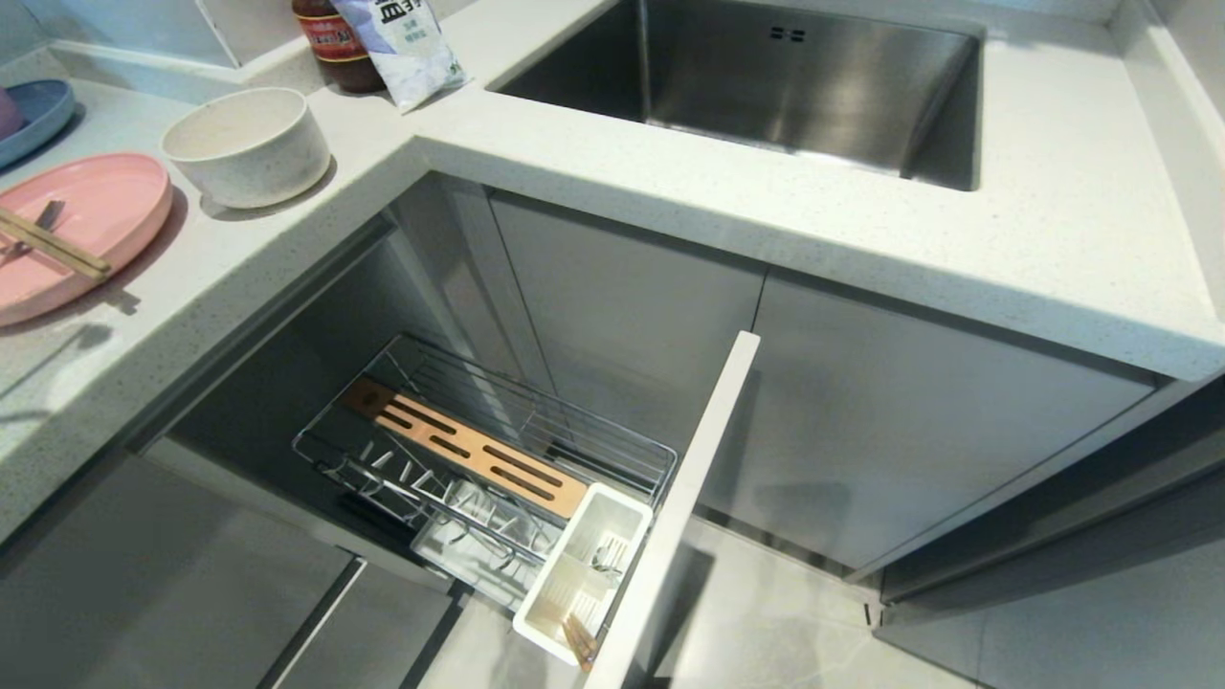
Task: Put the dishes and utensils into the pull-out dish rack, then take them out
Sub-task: Pick up the chopsticks and place it in the cupboard
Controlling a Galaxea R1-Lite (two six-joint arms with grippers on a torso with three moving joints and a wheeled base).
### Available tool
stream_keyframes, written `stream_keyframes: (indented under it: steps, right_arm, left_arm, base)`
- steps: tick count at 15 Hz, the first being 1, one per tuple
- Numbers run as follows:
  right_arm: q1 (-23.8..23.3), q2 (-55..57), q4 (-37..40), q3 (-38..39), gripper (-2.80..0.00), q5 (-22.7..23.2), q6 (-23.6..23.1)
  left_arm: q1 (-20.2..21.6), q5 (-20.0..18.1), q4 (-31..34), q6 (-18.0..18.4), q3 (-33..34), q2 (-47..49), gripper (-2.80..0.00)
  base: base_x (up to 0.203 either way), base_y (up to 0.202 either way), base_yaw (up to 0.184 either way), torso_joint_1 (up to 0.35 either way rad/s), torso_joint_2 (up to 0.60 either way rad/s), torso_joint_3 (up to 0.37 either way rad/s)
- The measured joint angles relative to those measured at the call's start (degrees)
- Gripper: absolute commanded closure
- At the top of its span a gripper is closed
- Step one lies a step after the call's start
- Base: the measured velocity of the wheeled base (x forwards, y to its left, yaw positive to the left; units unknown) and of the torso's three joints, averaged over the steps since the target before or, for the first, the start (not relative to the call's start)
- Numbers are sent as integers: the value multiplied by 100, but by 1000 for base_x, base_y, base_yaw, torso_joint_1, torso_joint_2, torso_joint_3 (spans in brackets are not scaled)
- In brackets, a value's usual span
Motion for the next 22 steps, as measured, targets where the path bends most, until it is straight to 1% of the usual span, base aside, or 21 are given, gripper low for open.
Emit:
stream_keyframes:
  steps: [2, 4, 5, 7, 8, 11, 19, 22]
  right_arm:
    - [0, 0, 0, 0, 0, -1, 2]
    - [0, 0, 0, 0, 0, -1, 2]
    - [0, 0, 0, 0, 0, -1, 2]
    - [0, 0, 0, 0, 0, -1, 2]
    - [0, 0, 0, 0, 0, -1, 2]
    - [0, 0, 0, 0, 0, -1, 2]
    - [0, 0, 0, 0, 0, 1, 2]
    - [0, 0, 0, 0, 0, -1, 0]
  left_arm:
    - [-15, 237, 740, -25, -212, 375, 0]
    - [13, 400, 1234, -27, -293, 668, 0]
    - [59, 422, 1398, -30, -310, 776, 0]
    - [158, 436, 1490, -27, -328, 959, 0]
    - [192, 447, 1496, -27, -345, 1044, -280]
    - [274, 414, 1490, -32, -452, 1244, -280]
    - [294, 373, 1442, -88, -566, 1652, -280]
    - [291, 249, 1391, -90, -610, 1789, -280]
  base:
    - [0, 0, 0, 0, 0, 0]
    - [0, 0, 0, 0, 0, 0]
    - [0, 0, 0, 0, 0, 0]
    - [0, 0, 0, 0, 0, 0]
    - [0, 0, 0, 0, 0, 0]
    - [0, 0, 0, 0, 0, 0]
    - [0, 0, 0, 0, 0, 0]
    - [0, 0, 0, 0, 0, 0]
